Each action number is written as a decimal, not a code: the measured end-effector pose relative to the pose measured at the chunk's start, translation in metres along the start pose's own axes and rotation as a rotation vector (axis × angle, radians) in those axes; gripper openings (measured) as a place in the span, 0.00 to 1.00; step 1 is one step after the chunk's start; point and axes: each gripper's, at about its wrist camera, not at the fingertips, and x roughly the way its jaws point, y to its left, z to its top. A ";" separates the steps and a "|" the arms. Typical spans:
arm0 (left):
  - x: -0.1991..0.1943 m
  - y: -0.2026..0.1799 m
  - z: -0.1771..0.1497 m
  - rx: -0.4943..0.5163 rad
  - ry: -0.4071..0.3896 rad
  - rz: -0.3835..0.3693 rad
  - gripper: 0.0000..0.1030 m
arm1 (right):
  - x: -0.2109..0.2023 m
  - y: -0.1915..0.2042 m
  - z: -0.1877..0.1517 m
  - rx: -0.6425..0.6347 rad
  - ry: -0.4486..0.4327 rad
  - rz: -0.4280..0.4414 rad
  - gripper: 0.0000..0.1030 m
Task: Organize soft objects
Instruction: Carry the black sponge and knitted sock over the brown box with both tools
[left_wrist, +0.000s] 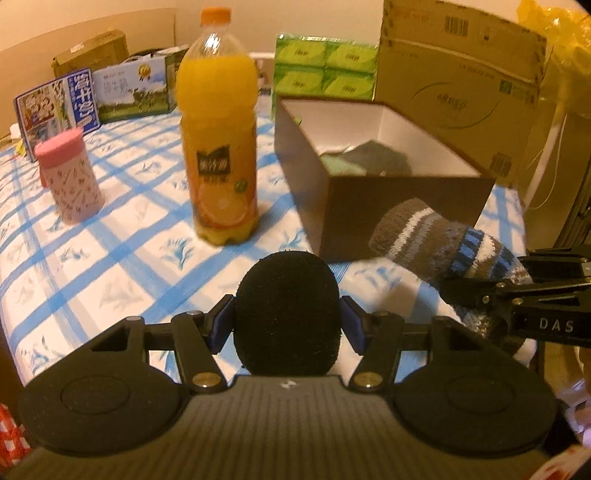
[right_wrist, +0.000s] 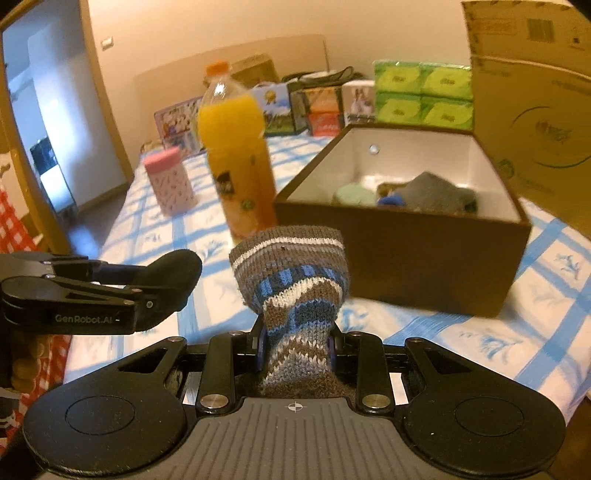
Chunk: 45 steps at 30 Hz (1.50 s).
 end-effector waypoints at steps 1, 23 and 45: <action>-0.002 -0.001 0.004 0.001 -0.008 -0.007 0.56 | -0.003 -0.003 0.003 0.005 -0.007 -0.003 0.29; 0.036 -0.055 0.128 0.102 -0.111 -0.057 0.56 | -0.011 -0.069 0.097 0.032 -0.092 -0.053 0.29; 0.145 -0.076 0.207 0.152 0.004 -0.011 0.57 | 0.080 -0.149 0.177 0.041 0.036 -0.123 0.29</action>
